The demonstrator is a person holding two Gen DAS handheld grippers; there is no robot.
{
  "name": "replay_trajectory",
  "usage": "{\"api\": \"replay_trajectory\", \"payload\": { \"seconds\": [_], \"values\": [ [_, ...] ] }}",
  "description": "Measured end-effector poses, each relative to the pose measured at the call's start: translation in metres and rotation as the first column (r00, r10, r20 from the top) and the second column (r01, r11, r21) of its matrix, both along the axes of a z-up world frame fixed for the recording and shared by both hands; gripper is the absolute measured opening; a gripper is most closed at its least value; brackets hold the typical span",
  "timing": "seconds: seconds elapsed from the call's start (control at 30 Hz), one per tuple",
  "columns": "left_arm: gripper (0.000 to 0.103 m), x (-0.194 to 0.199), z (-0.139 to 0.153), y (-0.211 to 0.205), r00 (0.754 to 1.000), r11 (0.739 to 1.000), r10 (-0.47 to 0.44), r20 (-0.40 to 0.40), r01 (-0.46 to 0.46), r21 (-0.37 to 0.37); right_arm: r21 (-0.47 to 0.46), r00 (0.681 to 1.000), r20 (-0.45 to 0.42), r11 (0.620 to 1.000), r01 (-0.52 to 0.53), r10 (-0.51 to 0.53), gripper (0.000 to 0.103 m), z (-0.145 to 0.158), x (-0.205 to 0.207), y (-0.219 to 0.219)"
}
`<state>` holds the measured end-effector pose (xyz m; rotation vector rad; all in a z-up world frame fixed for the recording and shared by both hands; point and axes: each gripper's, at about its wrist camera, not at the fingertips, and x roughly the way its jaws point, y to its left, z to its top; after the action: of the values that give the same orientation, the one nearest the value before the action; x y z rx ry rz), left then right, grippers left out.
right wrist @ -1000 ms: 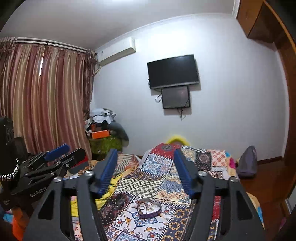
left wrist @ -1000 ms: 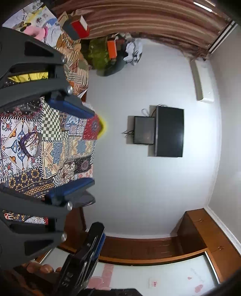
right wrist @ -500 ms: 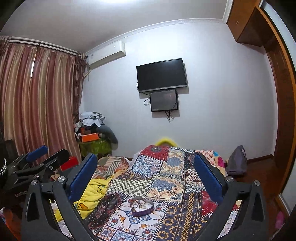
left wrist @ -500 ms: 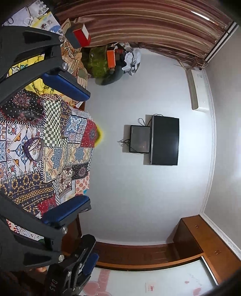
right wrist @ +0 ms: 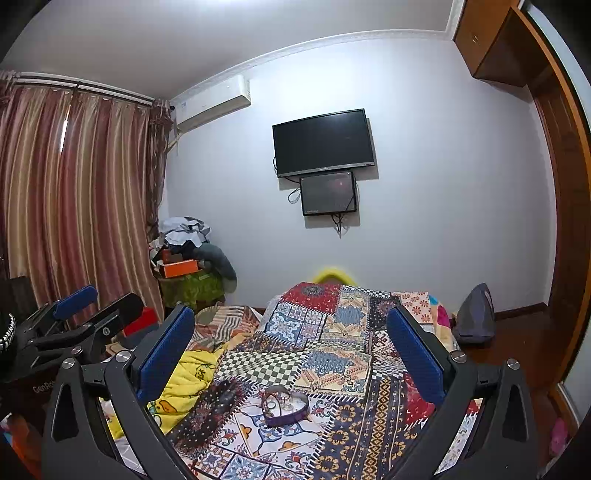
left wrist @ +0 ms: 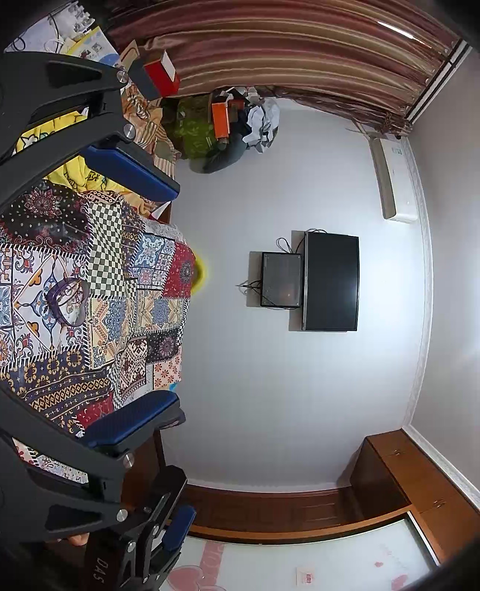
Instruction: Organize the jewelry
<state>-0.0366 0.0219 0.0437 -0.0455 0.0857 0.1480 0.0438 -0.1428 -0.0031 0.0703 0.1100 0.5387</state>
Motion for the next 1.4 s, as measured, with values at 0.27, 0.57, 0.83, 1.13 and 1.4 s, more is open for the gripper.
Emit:
{"api": "replay_trajectory", "payload": {
  "seconds": [0.27, 0.57, 0.83, 1.13, 1.4],
  "values": [
    [0.102, 0.003, 0.0, 0.0, 1.0, 1.0, 0.0, -0.003, 0.001, 0.007, 0.0, 1.0, -0.009, 1.0, -0.005, 0.005, 0.103, 0.002, 0.001, -0.001],
    [0.102, 0.005, 0.0, 0.001, 1.0, 1.0, -0.004, -0.009, 0.004, 0.004, -0.002, 1.0, -0.016, 1.0, -0.003, 0.003, 0.103, 0.002, 0.0, 0.0],
    [0.102, 0.008, -0.002, 0.0, 1.0, 1.0, -0.007, -0.019, 0.007, 0.006, -0.002, 1.0, -0.017, 1.0, -0.002, 0.002, 0.103, 0.002, 0.0, 0.0],
    [0.102, 0.011, -0.002, 0.002, 1.0, 1.0, -0.011, -0.025, 0.011, -0.005, -0.008, 1.0, -0.018, 1.0, 0.0, 0.0, 0.103, 0.003, -0.002, 0.0],
    [0.102, 0.013, -0.004, 0.003, 0.999, 1.0, -0.017, -0.027, 0.017, -0.007, -0.01, 1.0, -0.021, 1.0, 0.006, -0.007, 0.103, 0.003, -0.001, -0.001]
  ]
}}
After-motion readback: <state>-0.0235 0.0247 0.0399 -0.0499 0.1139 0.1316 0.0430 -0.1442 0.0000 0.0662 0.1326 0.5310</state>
